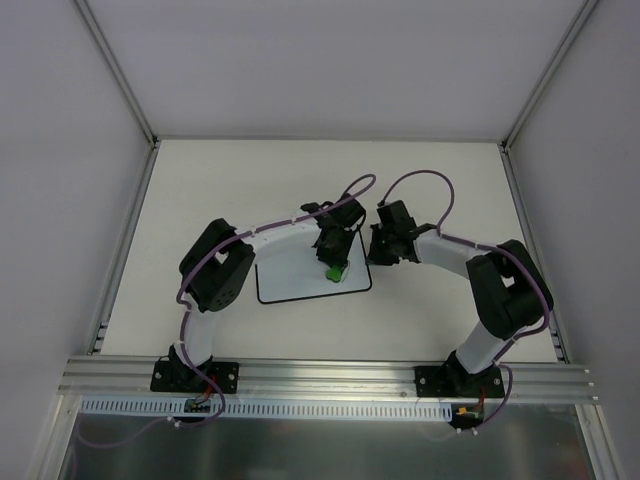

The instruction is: Erase the whiteboard

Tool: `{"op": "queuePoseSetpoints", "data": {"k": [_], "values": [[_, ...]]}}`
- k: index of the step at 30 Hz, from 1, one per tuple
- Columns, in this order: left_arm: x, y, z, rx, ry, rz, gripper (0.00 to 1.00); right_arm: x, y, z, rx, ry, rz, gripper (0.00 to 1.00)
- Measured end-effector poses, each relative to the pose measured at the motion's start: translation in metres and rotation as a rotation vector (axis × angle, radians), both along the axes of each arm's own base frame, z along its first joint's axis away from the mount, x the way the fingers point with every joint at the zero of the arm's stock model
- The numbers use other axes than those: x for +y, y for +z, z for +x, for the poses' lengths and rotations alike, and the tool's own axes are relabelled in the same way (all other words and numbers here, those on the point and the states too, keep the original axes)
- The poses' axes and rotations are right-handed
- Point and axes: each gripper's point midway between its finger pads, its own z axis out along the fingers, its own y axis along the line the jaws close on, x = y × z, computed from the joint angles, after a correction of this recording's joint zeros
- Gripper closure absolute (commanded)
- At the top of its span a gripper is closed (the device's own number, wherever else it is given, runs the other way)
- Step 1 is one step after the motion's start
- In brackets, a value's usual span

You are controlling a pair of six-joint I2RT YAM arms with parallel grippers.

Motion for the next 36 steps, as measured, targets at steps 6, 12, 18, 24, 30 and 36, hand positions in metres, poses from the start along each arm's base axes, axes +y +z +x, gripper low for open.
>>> {"op": "queuePoseSetpoints", "data": {"k": [6,12,18,24,30,36], "values": [[0.004,0.003,0.0,-0.008,0.024,-0.004,0.37,-0.006,0.0,-0.004,0.003,-0.005,-0.02,0.82],[0.02,0.04,0.013,-0.073,0.078,-0.034,0.01,-0.022,0.001,-0.013,0.023,-0.014,-0.09,0.65],[0.052,0.117,0.041,-0.215,0.184,-0.164,0.01,-0.036,0.012,-0.022,0.028,-0.019,-0.173,0.36],[0.132,0.133,0.048,-0.263,0.354,-0.175,0.04,-0.015,0.046,-0.018,-0.049,-0.007,-0.182,0.31],[0.192,0.082,0.027,-0.152,0.472,-0.078,0.07,0.016,0.065,-0.022,-0.066,-0.049,-0.155,0.29],[0.22,0.058,0.006,-0.099,0.521,-0.043,0.07,0.053,0.06,-0.027,-0.026,-0.072,-0.18,0.28]]}}
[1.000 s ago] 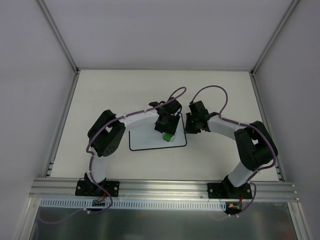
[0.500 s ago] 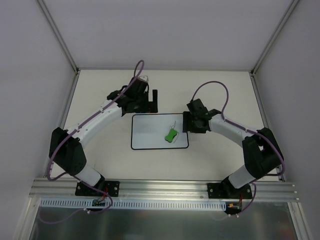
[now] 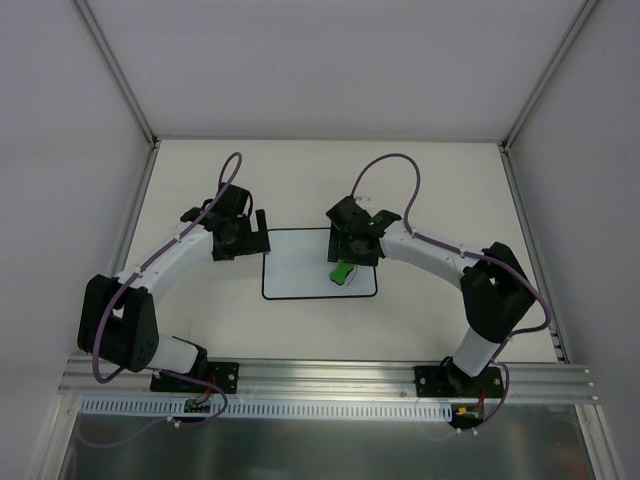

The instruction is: Erase the whiteboard

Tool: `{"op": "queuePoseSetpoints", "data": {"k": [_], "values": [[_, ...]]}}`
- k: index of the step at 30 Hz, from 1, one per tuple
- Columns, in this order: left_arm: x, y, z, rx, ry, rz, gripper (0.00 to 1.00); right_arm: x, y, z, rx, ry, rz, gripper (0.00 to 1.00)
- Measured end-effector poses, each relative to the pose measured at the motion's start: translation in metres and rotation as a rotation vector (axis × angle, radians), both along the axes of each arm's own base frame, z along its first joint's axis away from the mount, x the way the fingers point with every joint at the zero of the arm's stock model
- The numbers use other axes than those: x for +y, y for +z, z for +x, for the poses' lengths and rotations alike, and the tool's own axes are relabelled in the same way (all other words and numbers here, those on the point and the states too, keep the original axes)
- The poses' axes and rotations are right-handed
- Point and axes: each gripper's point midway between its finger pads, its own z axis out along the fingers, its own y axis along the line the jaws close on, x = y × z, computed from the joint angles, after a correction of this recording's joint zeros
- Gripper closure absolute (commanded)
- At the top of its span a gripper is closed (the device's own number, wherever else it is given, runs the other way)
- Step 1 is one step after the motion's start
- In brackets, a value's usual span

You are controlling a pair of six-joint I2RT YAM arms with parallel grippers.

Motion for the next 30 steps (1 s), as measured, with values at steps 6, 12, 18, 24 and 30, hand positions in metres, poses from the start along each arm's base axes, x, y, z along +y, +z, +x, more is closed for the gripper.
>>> {"op": "queuePoseSetpoints", "data": {"k": [6,12,18,24,30], "values": [[0.005,-0.009,-0.005,0.005,0.009,-0.003,0.09,0.017,-0.018,-0.007,0.043,-0.055,-0.033,0.3],[0.004,-0.013,-0.004,0.002,0.006,-0.02,0.14,0.014,-0.036,-0.009,0.09,-0.123,-0.06,0.38],[0.001,-0.016,0.0,-0.002,0.0,-0.031,0.18,0.015,-0.044,-0.009,0.105,-0.159,-0.06,0.48],[-0.004,-0.026,0.0,0.025,-0.011,-0.048,0.26,0.013,-0.044,-0.006,0.105,-0.18,-0.053,0.58],[-0.011,-0.034,0.0,0.051,-0.016,-0.074,0.36,0.011,-0.045,-0.002,0.102,-0.187,-0.047,0.66]]}}
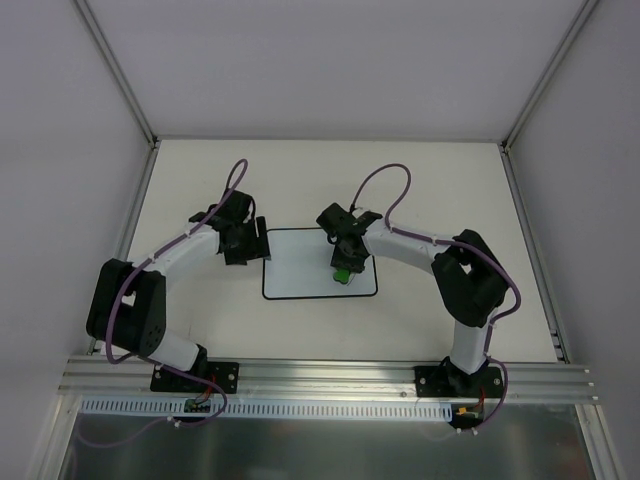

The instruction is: Erase the whiteboard

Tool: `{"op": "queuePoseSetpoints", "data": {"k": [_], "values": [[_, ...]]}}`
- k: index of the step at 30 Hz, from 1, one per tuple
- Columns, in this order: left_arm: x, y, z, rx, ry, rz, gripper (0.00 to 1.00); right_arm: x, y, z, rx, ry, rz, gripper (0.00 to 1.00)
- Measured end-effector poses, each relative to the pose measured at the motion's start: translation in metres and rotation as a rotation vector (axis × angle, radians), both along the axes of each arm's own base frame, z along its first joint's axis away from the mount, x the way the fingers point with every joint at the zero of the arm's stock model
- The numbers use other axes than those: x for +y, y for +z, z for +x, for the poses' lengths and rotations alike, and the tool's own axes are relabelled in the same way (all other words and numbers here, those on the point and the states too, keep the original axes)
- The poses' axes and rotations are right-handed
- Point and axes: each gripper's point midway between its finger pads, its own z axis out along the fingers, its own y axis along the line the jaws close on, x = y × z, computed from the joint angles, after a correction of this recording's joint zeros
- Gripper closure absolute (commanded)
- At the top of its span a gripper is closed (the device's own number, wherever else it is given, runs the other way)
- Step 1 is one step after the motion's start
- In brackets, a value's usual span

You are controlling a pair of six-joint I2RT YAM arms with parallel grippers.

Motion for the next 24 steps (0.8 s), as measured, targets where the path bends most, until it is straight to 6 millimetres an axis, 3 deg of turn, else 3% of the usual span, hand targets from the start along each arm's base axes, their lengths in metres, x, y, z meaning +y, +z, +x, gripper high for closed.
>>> {"op": "queuePoseSetpoints", "data": {"k": [5,6,15,24], "values": [[-0.002,-0.008,0.0,0.023,0.001,-0.006,0.47,0.0,-0.001,0.001,-0.006,0.016,-0.002,0.67],[-0.003,-0.011,0.001,0.029,0.003,-0.005,0.54,0.0,0.0,0.001,-0.008,0.02,-0.002,0.67],[-0.004,-0.031,0.0,0.081,0.014,0.008,0.67,0.0,0.0,0.002,-0.016,0.053,-0.006,0.67],[-0.009,-0.041,-0.001,0.099,0.009,0.015,0.89,0.0,0.0,0.003,-0.018,0.076,-0.01,0.67]]}}
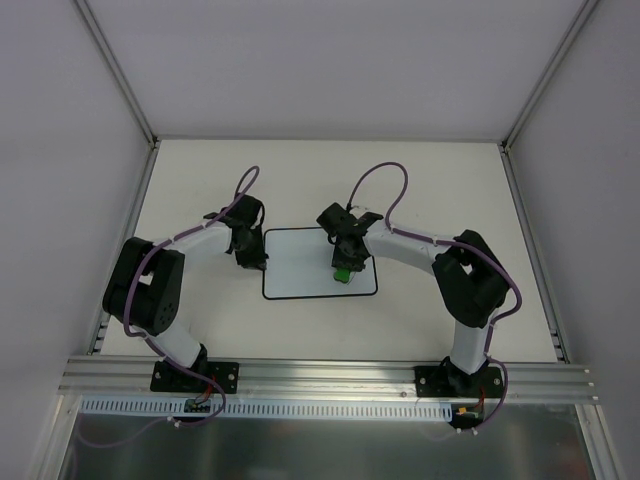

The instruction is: Erase the whiteboard

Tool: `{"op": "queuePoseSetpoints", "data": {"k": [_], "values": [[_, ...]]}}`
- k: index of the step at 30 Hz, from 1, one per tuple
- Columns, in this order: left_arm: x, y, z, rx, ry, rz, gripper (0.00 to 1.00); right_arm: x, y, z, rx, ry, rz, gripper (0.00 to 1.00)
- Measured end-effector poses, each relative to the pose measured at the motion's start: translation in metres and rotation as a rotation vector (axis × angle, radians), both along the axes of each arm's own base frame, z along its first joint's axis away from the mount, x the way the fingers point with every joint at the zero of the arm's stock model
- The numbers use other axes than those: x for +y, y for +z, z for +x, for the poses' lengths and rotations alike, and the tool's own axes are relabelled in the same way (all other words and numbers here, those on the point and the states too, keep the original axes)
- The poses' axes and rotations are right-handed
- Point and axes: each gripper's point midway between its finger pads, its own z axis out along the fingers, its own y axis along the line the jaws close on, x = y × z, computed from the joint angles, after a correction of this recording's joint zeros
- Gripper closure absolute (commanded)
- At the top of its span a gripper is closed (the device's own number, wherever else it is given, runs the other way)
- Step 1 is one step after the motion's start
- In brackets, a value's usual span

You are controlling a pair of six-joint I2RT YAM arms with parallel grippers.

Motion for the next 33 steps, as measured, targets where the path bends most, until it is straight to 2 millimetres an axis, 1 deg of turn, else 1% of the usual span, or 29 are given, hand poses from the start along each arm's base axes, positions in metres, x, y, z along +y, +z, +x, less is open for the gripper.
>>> {"op": "queuePoseSetpoints", "data": {"k": [1,2,5,6,10,12,14,17,20,21,22,24,28,30,33], "values": [[-0.001,0.0,0.0,-0.001,0.003,-0.004,0.92,0.0,0.0,0.0,0.0,0.003,-0.001,0.67],[-0.002,0.0,0.001,-0.002,0.003,-0.006,1.0,0.0,0.0,0.0,0.0,0.004,-0.001,0.68],[-0.003,0.001,0.0,-0.002,0.003,-0.006,1.0,-0.001,0.0,0.001,0.0,0.01,-0.002,0.73],[-0.003,0.001,0.0,-0.002,0.003,-0.007,1.0,-0.001,0.0,0.001,0.0,0.01,-0.001,0.77],[-0.004,0.001,0.002,-0.008,0.008,-0.012,1.0,-0.005,0.0,0.008,0.006,0.007,0.014,0.86],[-0.005,0.001,0.003,-0.012,0.011,-0.016,1.0,-0.011,0.0,0.015,0.007,-0.001,0.021,0.9],[-0.007,0.001,0.003,-0.015,0.01,-0.019,1.0,-0.02,0.0,0.024,0.007,-0.016,0.023,0.91],[-0.008,0.001,0.004,-0.019,0.011,-0.021,1.0,-0.035,0.001,0.042,0.002,-0.039,0.013,0.94],[-0.008,0.001,0.005,-0.022,0.015,-0.025,1.0,-0.042,0.002,0.058,-0.005,-0.041,0.0,0.96],[-0.008,0.001,0.005,-0.022,0.015,-0.025,1.0,-0.043,0.002,0.064,-0.007,-0.036,-0.004,0.99],[-0.008,0.001,0.005,-0.022,0.015,-0.025,1.0,-0.043,0.002,0.069,-0.007,-0.028,-0.009,1.0],[-0.009,0.001,0.005,-0.022,0.015,-0.027,1.0,-0.037,0.003,0.08,-0.008,-0.004,-0.013,1.0],[-0.009,0.001,0.005,-0.022,0.015,-0.027,1.0,-0.016,0.003,0.1,-0.021,0.055,-0.011,1.0],[-0.009,0.001,0.005,-0.022,0.015,-0.027,1.0,-0.003,0.003,0.104,-0.027,0.088,-0.009,1.0],[-0.009,0.001,0.005,-0.022,0.015,-0.027,1.0,0.019,0.003,0.102,-0.032,0.148,-0.005,1.0]]}}
